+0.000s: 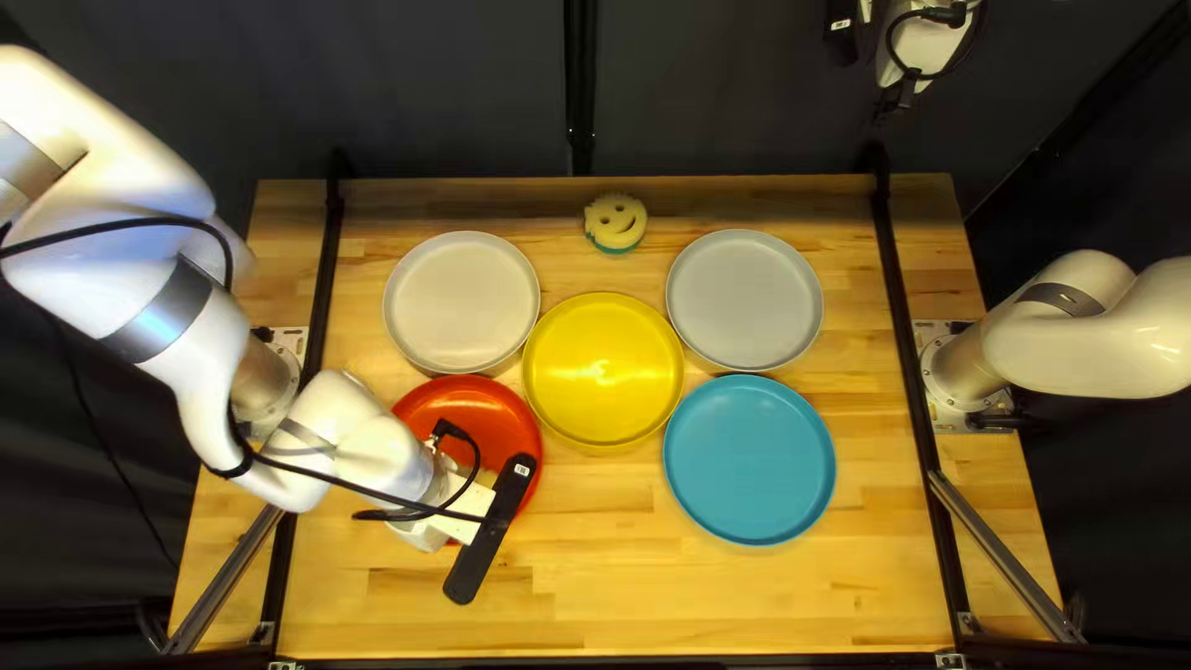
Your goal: Pick up sponge and scrub the plate
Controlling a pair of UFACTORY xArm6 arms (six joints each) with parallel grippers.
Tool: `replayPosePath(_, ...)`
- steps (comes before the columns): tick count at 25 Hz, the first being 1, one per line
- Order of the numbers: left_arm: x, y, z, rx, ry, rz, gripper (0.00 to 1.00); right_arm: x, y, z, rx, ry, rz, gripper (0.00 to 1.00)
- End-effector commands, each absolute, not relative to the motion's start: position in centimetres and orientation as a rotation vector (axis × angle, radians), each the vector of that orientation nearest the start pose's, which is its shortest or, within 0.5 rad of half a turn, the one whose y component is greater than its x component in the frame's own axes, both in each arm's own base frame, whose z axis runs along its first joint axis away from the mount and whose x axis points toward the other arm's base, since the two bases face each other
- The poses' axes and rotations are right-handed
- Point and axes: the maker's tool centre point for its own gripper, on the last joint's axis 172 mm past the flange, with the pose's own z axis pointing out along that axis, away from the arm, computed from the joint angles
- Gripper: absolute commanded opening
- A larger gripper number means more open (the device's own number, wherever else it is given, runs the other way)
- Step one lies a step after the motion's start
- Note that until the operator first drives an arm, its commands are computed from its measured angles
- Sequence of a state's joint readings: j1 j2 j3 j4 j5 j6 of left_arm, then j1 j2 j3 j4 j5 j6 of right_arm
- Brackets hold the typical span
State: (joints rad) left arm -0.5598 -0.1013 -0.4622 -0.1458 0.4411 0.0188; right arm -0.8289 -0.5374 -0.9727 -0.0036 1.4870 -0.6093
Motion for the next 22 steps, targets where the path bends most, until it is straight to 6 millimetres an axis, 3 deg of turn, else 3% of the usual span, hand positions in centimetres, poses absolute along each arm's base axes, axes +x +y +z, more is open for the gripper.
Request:
replayPosePath(1, 32.7, -19.3, 4.9, -3.160, 0.715, -0.164, 0.00, 22.2, -24.3, 32.8, -3.140, 0.346, -0.024, 1.00)
replayPosePath(8, 33.8, -15.7, 5.2, -3.162, 0.701, -0.153, 0.00, 22.2, -24.3, 32.8, -3.140, 0.346, -0.024, 1.00)
replayPosePath(13, 34.5, -14.1, 5.1, -3.166, 0.698, -0.145, 0.00, 22.2, -24.3, 32.8, -3.140, 0.346, -0.024, 1.00)
replayPosePath(17, 34.2, -13.8, 4.6, -3.174, 0.695, -0.141, 0.00, 22.2, -24.3, 32.8, -3.140, 0.346, -0.024, 1.00)
replayPosePath(22, 32.9, -15.5, 4.6, -3.185, 0.691, -0.135, 0.00, 22.2, -24.3, 32.8, -3.140, 0.346, -0.024, 1.00)
